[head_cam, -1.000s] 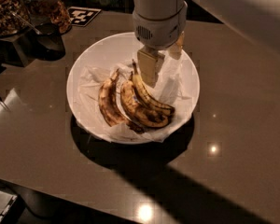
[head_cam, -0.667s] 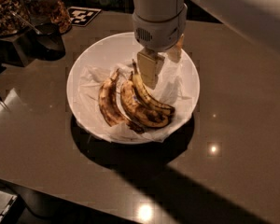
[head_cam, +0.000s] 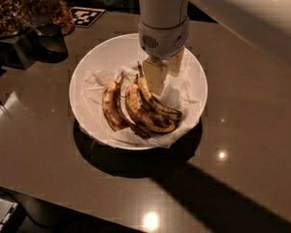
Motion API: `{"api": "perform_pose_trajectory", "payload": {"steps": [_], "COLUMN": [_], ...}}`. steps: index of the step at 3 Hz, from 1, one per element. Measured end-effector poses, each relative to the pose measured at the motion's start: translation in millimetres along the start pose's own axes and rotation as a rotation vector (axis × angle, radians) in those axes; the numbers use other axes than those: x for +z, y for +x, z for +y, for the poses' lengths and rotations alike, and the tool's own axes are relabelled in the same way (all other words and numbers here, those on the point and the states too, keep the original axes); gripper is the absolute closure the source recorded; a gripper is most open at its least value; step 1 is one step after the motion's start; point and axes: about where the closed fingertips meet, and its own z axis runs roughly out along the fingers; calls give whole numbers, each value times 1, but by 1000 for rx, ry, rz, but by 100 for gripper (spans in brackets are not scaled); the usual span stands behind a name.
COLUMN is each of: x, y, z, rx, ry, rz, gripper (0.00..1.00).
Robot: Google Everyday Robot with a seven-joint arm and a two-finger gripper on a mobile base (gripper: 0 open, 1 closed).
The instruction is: Pick banana from white bowl
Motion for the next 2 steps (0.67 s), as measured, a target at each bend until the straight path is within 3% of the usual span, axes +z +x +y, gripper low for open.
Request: {"api": "perform_pose_trajectory", "payload": {"steps": [1,2], "x": [15,21], "y": [1,2], "z": [2,3], "rx": [-21,-29], "ry": [-72,-103], "rz": [12,18], "gripper": [54,54]}}
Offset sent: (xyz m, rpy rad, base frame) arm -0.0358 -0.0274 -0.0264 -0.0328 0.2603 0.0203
